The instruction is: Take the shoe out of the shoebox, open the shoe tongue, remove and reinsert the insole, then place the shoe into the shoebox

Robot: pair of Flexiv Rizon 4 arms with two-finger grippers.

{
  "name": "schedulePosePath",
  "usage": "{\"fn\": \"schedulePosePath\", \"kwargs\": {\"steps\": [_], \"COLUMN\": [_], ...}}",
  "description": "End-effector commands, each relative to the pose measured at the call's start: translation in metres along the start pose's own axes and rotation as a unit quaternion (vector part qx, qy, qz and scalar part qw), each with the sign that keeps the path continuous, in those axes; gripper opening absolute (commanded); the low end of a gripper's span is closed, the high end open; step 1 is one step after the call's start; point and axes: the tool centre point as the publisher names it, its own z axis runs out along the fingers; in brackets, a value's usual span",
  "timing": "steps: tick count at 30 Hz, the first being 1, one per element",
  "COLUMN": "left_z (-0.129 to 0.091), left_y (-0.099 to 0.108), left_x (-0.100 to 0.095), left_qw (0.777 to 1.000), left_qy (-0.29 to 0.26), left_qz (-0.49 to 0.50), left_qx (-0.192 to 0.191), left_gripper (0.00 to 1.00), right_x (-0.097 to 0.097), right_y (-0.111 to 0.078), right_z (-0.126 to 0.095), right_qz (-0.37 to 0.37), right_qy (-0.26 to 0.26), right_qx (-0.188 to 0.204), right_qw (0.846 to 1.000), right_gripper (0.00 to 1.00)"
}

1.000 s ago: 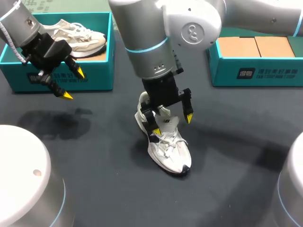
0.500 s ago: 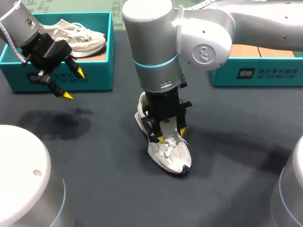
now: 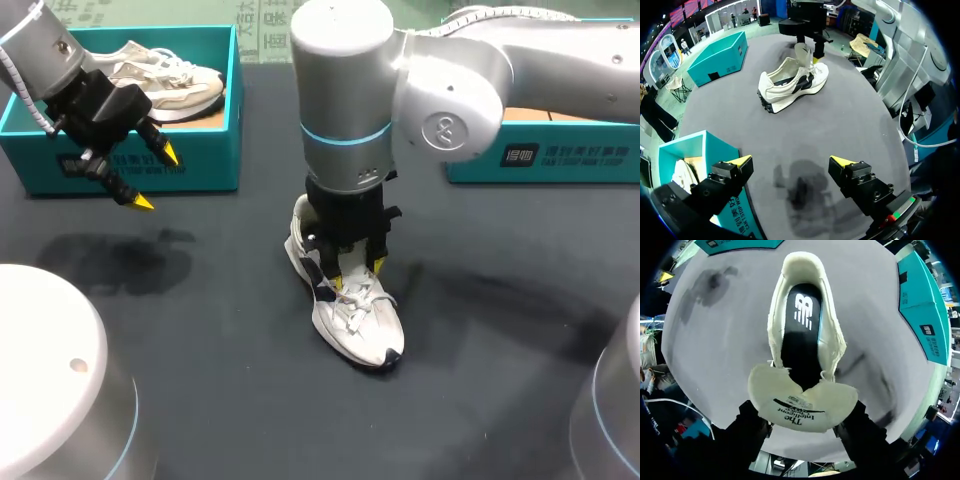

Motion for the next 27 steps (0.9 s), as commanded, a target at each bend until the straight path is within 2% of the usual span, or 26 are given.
{"fn": "schedulePosePath", "kwargs": {"steps": [1, 8, 12, 21, 27], "left_z": [0.000, 0.000, 0.000, 0.000, 0.000], "left_y": [0.000, 0.000, 0.000, 0.000, 0.000], "left_x": [0.000, 0.000, 0.000, 0.000, 0.000], "left_qw": [1.000, 1.000, 1.000, 1.000, 1.000], "left_qy": [0.000, 0.000, 0.000, 0.000, 0.000], "left_qz": [0.000, 0.000, 0.000, 0.000, 0.000], "left_qx": [-0.001, -0.001, -0.001, -0.001, -0.001], "left_gripper": [1.00, 1.00, 1.00, 1.00, 1.00], "right_x": [0.004, 0.006, 0.006, 0.012, 0.010], "right_y": [0.019, 0.027, 0.027, 0.004, -0.016], "right_z": [0.004, 0.003, -0.006, -0.034, -0.030], "right_qz": [-0.016, -0.027, -0.026, 0.000, 0.029], "right_qy": [0.003, 0.006, -0.007, -0.045, -0.043], "right_qx": [0.008, 0.008, 0.012, 0.019, 0.037], "right_qw": [1.000, 1.000, 1.000, 0.999, 0.998], "right_gripper": [0.49, 0.46, 0.48, 0.48, 0.47]}}
